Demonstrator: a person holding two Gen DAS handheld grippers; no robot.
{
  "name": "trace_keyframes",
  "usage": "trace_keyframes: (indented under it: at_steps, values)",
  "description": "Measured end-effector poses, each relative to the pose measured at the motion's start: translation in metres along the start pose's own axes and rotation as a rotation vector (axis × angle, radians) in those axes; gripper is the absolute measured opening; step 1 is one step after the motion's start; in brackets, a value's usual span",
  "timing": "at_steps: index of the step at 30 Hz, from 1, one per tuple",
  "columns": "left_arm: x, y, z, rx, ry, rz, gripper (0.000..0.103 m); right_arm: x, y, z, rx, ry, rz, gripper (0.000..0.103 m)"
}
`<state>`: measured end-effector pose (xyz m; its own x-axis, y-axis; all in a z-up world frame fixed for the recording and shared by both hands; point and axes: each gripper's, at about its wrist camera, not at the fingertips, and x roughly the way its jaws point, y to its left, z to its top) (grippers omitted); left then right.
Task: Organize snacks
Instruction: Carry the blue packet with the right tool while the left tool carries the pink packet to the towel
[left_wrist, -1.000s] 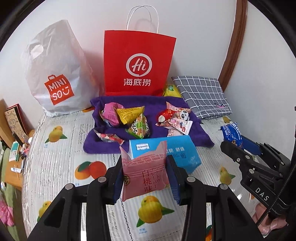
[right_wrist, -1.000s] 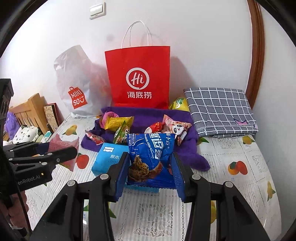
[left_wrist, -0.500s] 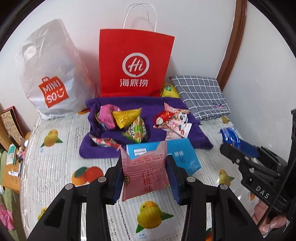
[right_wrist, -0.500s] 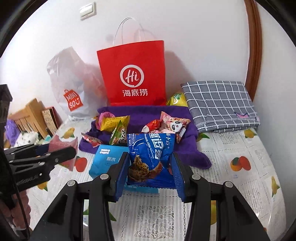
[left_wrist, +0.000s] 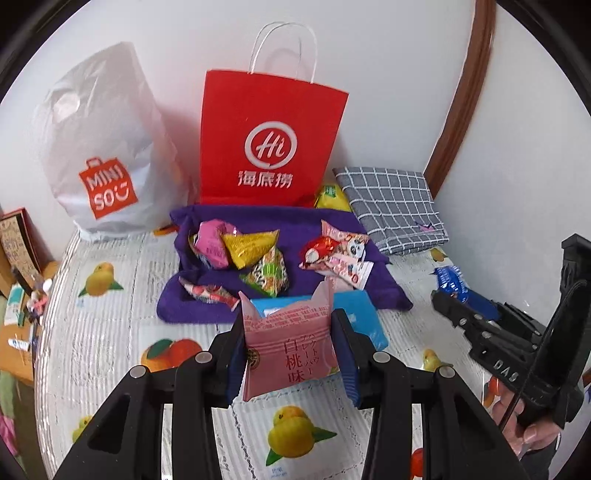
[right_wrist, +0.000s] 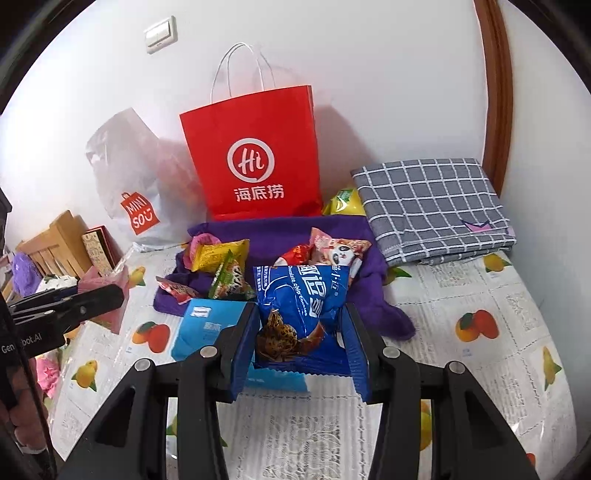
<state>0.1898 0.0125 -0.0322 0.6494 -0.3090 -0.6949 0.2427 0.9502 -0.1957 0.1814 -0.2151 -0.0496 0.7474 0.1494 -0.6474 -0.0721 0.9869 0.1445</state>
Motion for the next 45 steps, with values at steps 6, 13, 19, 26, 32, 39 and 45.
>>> trace_keyframes:
  at_steps: [6,13,19,26,32,39,45]
  values:
    - [-0.001,0.01,-0.001,-0.03,0.003,0.018,0.041,0.002,-0.002,-0.004,0.0,0.018,0.006,0.045]
    - [-0.003,0.017,-0.003,-0.04,0.003,0.035,0.041,0.004,0.001,-0.009,-0.015,0.029,0.013,0.045]
    - [0.002,0.021,-0.001,-0.04,0.013,0.048,0.041,0.01,0.008,-0.007,-0.031,0.031,0.032,0.045]
    - [0.01,0.023,0.011,-0.037,0.009,0.049,0.041,0.014,0.013,0.008,-0.049,0.009,0.044,0.045]
    - [0.016,0.026,0.03,-0.019,-0.009,0.064,0.041,0.021,0.008,0.027,-0.049,-0.023,0.039,0.045]
    - [0.032,0.028,0.052,-0.001,-0.018,0.067,0.041,0.042,-0.002,0.051,-0.033,-0.026,0.029,0.045]
    - [0.051,0.03,0.072,0.005,-0.016,0.053,0.041,0.062,-0.008,0.072,-0.031,-0.032,0.019,0.045]
